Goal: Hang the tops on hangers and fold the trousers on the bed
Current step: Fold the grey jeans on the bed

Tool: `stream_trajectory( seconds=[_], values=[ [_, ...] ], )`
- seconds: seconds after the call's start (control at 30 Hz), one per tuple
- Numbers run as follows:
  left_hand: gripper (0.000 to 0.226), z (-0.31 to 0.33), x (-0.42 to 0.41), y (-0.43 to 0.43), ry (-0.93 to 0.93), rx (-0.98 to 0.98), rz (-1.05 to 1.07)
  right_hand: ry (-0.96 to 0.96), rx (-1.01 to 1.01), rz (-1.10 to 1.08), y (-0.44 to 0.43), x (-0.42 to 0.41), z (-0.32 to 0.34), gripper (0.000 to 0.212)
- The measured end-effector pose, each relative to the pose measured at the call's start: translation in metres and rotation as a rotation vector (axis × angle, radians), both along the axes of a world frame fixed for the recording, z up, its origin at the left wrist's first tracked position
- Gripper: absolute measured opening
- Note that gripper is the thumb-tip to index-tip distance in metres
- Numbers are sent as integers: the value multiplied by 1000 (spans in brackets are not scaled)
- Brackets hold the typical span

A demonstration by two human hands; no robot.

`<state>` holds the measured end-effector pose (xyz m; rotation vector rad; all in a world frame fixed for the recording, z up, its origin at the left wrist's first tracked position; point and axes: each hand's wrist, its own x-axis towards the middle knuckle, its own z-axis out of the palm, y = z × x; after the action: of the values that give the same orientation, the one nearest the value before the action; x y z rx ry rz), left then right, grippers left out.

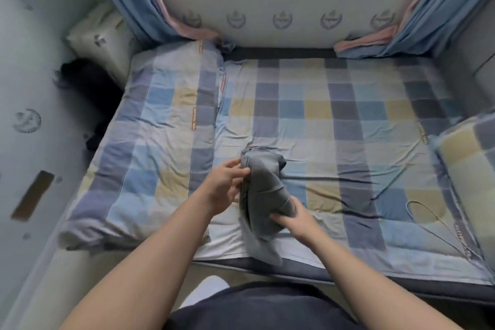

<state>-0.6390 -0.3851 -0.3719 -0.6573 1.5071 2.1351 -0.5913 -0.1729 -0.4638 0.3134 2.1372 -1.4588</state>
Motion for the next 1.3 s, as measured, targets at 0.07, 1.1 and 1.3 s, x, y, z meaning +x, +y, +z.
stream_trajectory(
  seconds=[0.07, 1.1, 1.3],
  values=[
    [37, 9, -3, -1, 24, 42, 45, 7, -14, -102, 3, -10, 6, 8],
    [24, 28, -44, -74, 495, -506, 37, 84, -305, -99, -106, -95, 176, 36],
    [16, 48, -50, -73, 586, -445, -76, 328, 120, 84, -107, -75, 124, 92]
  ],
)
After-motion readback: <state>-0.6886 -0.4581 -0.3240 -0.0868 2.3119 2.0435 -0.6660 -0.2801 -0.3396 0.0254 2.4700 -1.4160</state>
